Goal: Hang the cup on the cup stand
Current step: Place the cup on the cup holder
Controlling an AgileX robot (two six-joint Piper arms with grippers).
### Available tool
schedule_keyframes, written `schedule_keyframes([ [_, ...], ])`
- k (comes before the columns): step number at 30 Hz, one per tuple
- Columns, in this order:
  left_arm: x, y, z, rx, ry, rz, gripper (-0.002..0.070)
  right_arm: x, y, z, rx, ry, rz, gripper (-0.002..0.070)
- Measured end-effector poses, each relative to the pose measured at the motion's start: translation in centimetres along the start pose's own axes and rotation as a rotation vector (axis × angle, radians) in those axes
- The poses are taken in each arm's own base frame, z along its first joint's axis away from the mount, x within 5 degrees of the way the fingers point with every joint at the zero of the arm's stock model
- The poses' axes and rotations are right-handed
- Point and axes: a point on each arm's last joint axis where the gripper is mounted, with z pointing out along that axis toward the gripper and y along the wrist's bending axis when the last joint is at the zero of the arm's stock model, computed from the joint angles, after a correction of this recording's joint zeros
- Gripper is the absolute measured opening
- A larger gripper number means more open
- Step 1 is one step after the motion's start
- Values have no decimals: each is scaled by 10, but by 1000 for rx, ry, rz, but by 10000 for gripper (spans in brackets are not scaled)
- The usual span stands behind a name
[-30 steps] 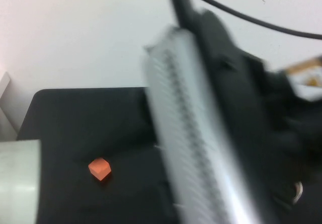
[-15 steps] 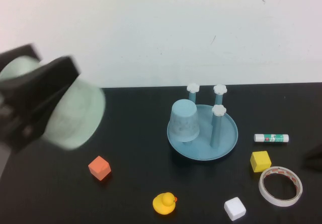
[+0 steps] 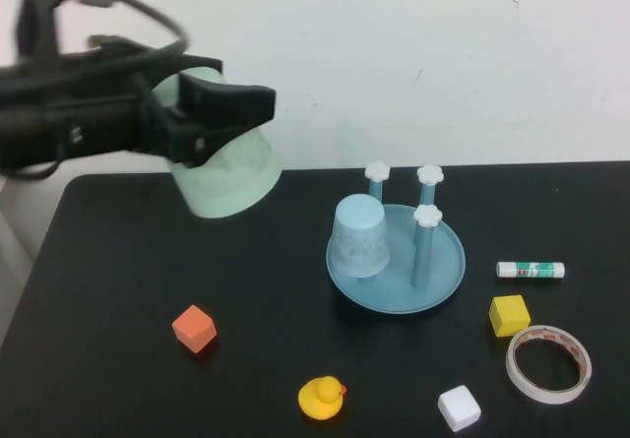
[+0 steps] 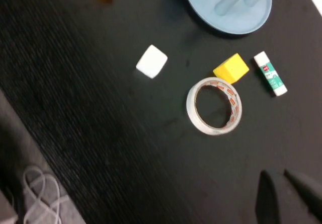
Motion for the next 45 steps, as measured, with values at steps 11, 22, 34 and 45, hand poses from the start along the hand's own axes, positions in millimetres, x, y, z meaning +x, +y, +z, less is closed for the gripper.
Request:
schedule_keyframes([
  [11, -4, 60, 58, 0, 127, 43, 540, 50, 18, 18, 8, -180, 71, 0],
  [22, 0, 81, 127, 28, 215, 158, 539, 52, 21, 18, -21, -177, 91, -1],
  [34, 32, 93, 215, -11, 205, 294, 538, 53, 22, 19, -27, -172, 95, -1],
  [45, 51, 111, 240, -73, 41, 222, 538, 53, 22, 19, -29, -172, 96, -1],
])
